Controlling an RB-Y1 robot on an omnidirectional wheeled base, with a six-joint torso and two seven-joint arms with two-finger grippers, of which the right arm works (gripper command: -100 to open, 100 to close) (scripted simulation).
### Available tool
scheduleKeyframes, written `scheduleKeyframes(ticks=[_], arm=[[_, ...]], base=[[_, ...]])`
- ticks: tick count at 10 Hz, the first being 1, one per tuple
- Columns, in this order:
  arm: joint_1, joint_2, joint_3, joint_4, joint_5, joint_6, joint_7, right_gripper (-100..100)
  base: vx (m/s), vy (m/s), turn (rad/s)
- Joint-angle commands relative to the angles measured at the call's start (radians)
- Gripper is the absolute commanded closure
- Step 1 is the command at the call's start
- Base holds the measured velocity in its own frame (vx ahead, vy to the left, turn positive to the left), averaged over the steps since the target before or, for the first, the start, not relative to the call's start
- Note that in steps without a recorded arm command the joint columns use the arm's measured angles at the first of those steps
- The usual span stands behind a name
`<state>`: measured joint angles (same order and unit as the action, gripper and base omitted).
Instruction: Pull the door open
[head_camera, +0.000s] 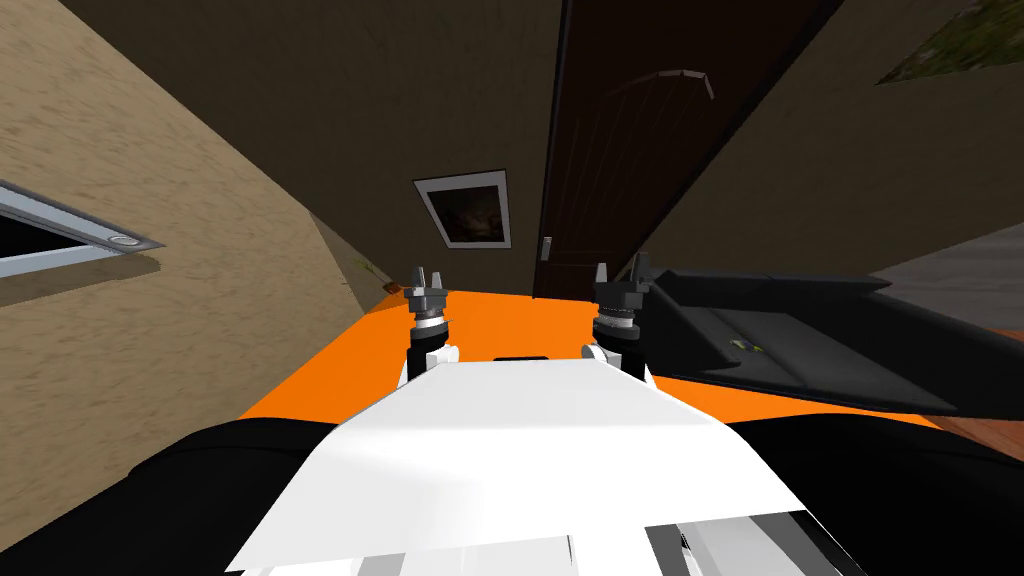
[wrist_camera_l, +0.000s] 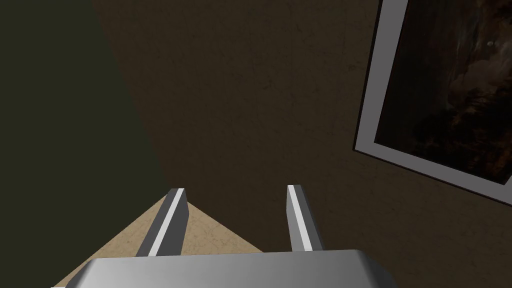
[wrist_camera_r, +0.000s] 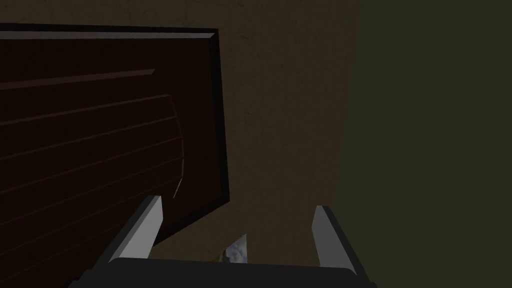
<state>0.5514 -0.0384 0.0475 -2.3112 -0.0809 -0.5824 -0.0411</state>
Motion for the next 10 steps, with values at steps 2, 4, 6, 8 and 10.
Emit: scheduleKeyframes(ticks=[2,4,6,8,10], arm=[[0.000,-0.012,-0.011,0.034,-0.059,-0.003,-0.037,-100],[0.002,-0.019,-0.015,0.053,-0.094,-0.006,-0.058,-100],[0.004,-0.025,-0.020,0.073,-0.131,-0.009,-0.080,-100],[0.006,-0.031,-0.025,0.093,-0.168,-0.011,-0.103,-100],[0.008,-0.036,-0.031,0.115,-0.209,-0.014,-0.128,-100]], base=[[0.119,-0.023,0.138],[0.093,-0.017,0.109],[0.091,-0.023,0.107],[0.098,-0.017,0.128],[0.090,-0.039,0.127]])
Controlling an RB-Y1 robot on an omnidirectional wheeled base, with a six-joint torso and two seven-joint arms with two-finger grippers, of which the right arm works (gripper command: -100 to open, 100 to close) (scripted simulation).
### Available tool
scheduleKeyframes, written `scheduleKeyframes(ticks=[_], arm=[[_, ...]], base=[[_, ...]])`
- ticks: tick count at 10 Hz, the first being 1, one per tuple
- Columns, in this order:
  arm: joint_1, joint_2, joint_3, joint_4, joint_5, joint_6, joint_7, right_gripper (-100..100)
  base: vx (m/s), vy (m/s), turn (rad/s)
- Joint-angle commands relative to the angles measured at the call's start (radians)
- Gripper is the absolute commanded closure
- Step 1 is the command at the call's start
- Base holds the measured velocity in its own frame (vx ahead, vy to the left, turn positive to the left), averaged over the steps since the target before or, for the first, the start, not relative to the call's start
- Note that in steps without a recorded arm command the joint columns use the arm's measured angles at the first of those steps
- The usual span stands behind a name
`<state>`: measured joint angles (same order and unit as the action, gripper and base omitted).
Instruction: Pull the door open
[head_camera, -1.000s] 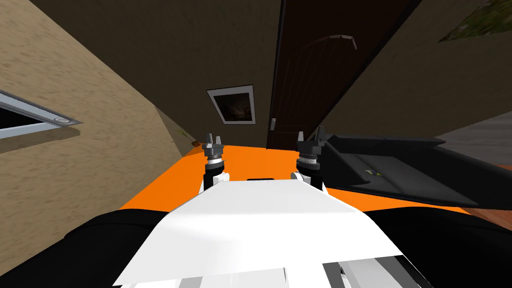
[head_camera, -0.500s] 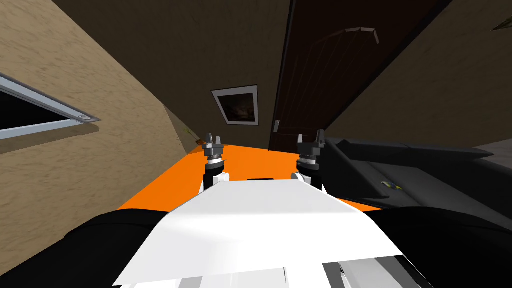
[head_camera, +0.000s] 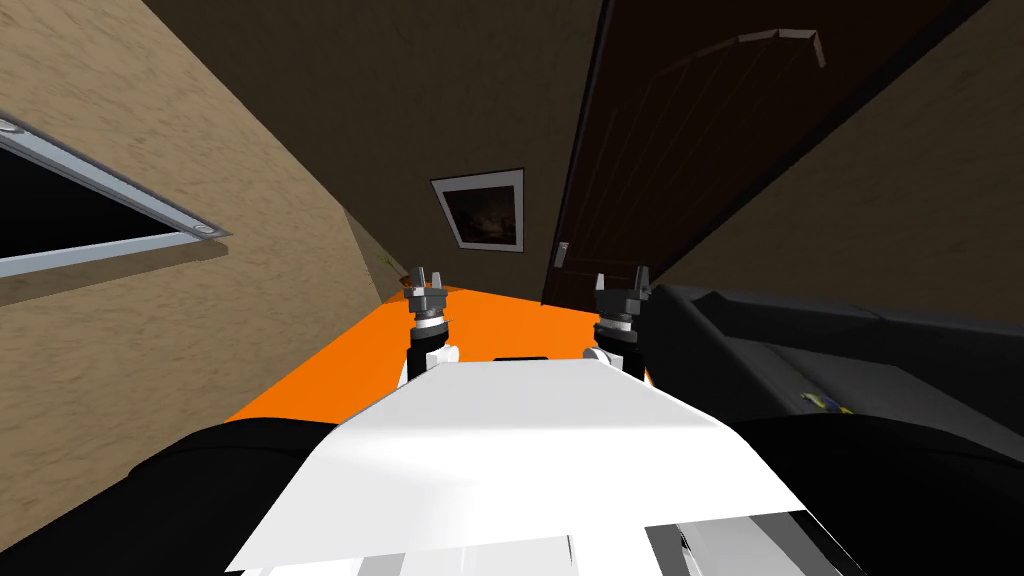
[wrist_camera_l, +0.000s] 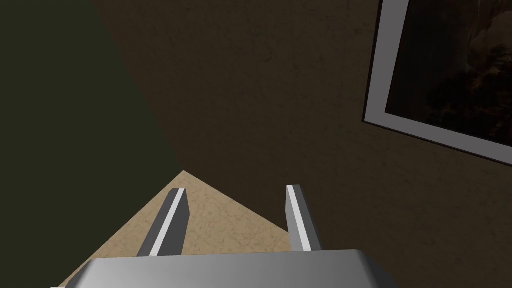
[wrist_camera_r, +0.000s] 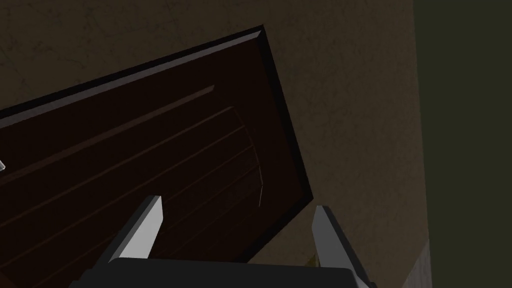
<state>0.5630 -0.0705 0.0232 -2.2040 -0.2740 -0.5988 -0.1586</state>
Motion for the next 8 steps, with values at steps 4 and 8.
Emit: scheduleKeyframes(ticks=[4,8], arm=[[0.002,-0.014,-0.018,0.053,-0.099,-0.004,-0.061,-100],[0.007,-0.022,-0.030,0.101,-0.186,-0.011,-0.114,-100]], base=[[0.086,-0.026,0.129],[0.099,-0.039,0.130]])
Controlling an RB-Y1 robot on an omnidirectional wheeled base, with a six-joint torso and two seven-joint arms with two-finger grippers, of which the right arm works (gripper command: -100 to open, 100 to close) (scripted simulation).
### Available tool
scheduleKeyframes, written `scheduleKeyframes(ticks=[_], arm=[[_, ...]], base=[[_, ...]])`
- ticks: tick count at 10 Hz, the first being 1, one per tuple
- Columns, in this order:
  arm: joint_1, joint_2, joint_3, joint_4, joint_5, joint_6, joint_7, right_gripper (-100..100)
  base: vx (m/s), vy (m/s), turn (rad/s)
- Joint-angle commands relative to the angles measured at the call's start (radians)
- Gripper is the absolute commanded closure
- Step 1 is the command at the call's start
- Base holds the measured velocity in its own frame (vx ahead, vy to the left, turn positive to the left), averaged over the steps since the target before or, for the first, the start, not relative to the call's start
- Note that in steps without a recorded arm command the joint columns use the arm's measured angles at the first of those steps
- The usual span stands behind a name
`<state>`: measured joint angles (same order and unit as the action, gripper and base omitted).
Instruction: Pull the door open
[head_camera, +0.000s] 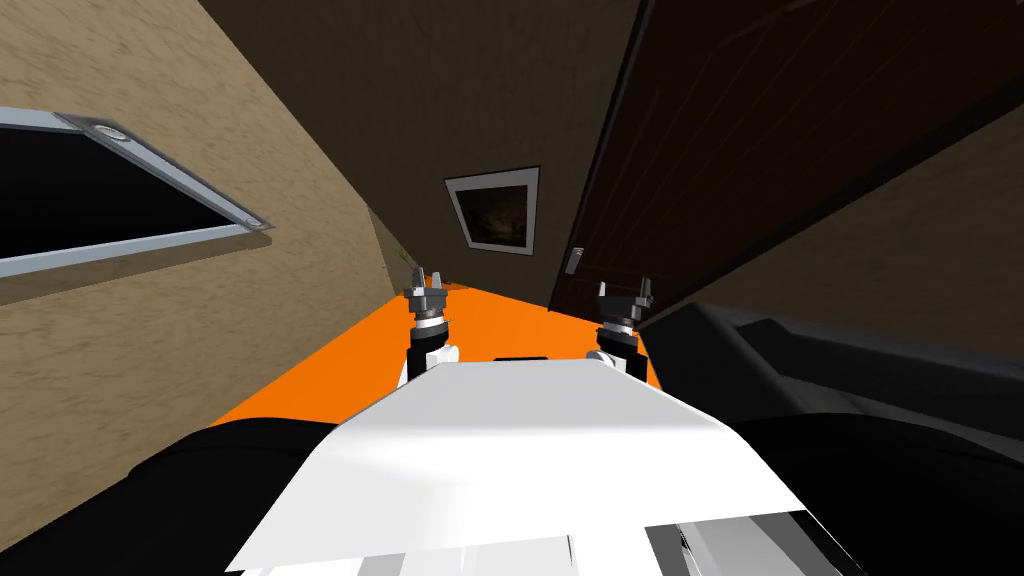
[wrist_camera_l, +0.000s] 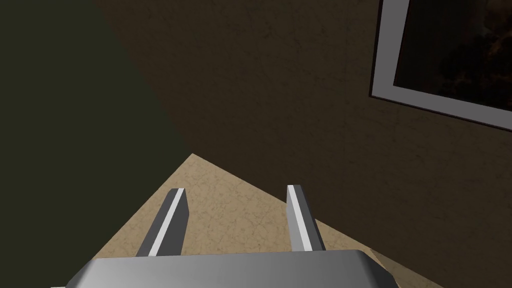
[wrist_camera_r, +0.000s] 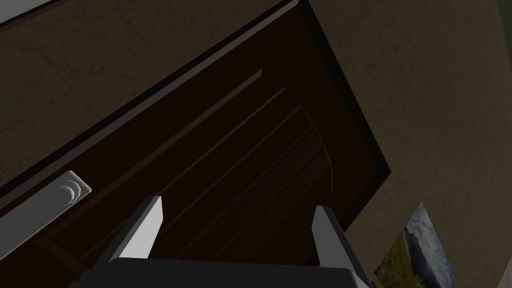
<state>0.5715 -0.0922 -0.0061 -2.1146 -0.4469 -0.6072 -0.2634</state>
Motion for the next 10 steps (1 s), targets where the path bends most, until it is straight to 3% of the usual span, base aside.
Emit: scheduleKeyframes(ticks=[1,10], arm=[[-0.001,-0.002,-0.004,0.023,-0.035,-0.004,-0.023,-100],[0.011,-0.014,-0.031,0.133,-0.237,-0.019,-0.146,-100]], base=[[0.088,-0.038,0.141],[0.088,-0.047,0.141]])
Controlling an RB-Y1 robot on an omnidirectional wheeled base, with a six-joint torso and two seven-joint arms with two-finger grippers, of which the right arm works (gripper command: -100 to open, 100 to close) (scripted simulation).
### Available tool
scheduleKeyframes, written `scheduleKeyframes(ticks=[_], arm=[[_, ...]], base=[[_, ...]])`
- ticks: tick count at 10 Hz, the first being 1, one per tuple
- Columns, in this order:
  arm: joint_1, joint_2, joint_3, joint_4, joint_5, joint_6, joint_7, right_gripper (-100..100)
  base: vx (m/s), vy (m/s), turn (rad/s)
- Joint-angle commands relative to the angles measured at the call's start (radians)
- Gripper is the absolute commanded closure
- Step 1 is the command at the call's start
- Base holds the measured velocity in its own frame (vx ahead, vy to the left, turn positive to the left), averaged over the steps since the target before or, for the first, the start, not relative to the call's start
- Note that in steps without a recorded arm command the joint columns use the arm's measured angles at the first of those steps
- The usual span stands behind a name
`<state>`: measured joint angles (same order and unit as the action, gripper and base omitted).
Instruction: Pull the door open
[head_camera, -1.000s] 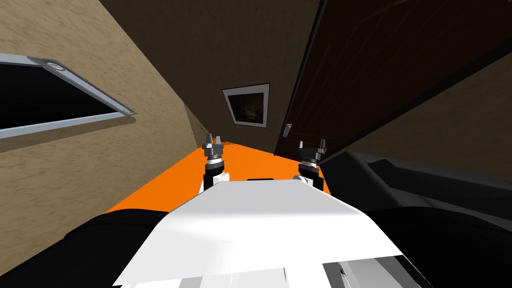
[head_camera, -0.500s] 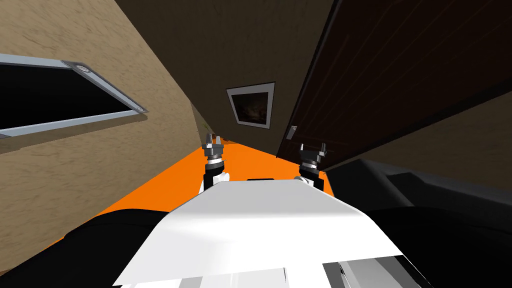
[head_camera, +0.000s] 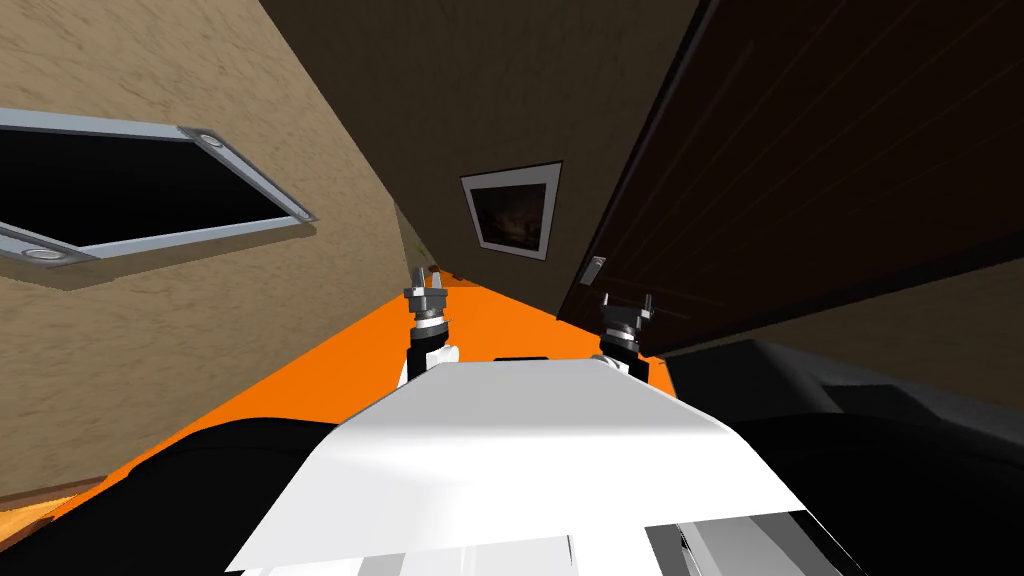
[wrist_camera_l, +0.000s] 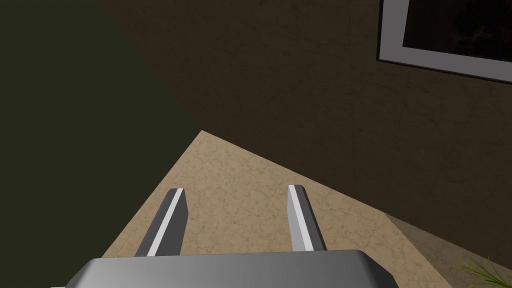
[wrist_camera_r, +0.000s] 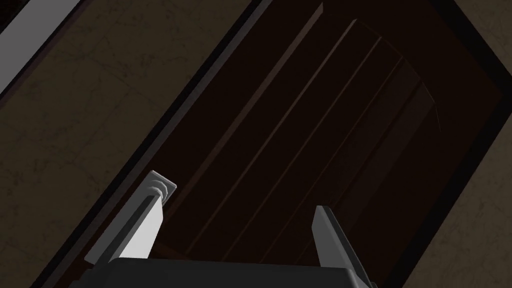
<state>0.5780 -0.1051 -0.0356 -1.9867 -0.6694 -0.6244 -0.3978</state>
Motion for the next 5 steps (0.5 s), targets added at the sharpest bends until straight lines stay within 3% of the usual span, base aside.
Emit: scheduleKeyframes(ticks=[1,5], arm=[[0.006,-0.002,-0.005,0.017,-0.036,-0.003,-0.024,-100],[0.011,-0.005,-0.016,0.064,-0.124,-0.010,-0.077,-100]], base=[[0.100,-0.053,0.125],[0.077,-0.054,0.133]])
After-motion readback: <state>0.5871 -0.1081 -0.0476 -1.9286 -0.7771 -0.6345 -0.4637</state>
